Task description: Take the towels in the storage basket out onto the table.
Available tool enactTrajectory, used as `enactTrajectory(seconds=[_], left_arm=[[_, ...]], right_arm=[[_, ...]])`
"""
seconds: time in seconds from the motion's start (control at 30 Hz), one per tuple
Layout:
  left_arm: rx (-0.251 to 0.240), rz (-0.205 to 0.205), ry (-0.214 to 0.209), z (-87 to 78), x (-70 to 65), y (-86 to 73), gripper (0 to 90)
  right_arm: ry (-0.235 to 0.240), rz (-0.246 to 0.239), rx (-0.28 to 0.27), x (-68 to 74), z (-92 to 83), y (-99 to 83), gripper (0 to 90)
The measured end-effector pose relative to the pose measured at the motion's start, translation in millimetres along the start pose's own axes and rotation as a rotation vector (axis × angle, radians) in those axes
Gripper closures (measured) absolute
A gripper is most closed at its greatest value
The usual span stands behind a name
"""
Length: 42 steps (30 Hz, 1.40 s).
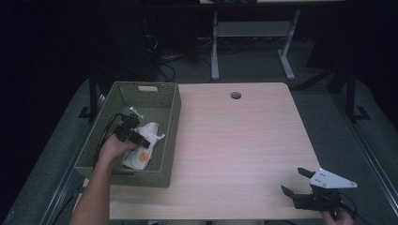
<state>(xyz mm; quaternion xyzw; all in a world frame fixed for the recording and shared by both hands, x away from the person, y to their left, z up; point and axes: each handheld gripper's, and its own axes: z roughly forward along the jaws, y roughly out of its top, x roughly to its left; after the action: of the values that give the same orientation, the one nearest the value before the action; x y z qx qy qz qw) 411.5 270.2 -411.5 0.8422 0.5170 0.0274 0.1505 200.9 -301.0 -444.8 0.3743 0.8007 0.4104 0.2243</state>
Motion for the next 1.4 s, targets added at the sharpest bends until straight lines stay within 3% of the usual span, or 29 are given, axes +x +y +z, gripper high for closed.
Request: enactTrajectory(seconds=[0.13, 0.27, 0.43, 0.67, 0.77, 1.1, 1.4], left_arm=[[0.037, 0.005, 0.017, 7.7, -3.6, 2.2, 37.1], [0.079, 0.036, 0.049, 15.2, -8.7, 2.8, 42.2], [0.071, 0.027, 0.049, 15.7, -8.4, 1.6, 44.2], [0.062, 0.025, 0.067, 14.4, -7.4, -1.1, 59.2], [0.063, 0.032, 0.047, 14.5, -8.0, -0.9, 69.6], [0.059, 0.022, 0.025, 12.5, -7.3, -1.6, 74.7], [0.014, 0.013, -0.005, 2.9, -2.4, -5.7, 76.6]], right_arm=[[0.000, -0.002, -0.004, 1.4, -1.0, 0.8, 13.9], [0.002, -0.001, -0.012, 1.9, -0.5, 1.1, 13.9], [0.000, -0.006, -0.009, 3.4, -0.5, 2.0, 13.8], [0.004, -0.008, -0.009, 4.9, 0.1, 2.4, 13.8], [0.002, -0.010, -0.009, 5.2, -0.1, 2.6, 13.8], [0.002, -0.007, -0.004, 4.0, 2.0, 2.6, 13.9], [-0.008, -0.006, -0.005, 2.0, -0.7, 2.0, 13.8]])
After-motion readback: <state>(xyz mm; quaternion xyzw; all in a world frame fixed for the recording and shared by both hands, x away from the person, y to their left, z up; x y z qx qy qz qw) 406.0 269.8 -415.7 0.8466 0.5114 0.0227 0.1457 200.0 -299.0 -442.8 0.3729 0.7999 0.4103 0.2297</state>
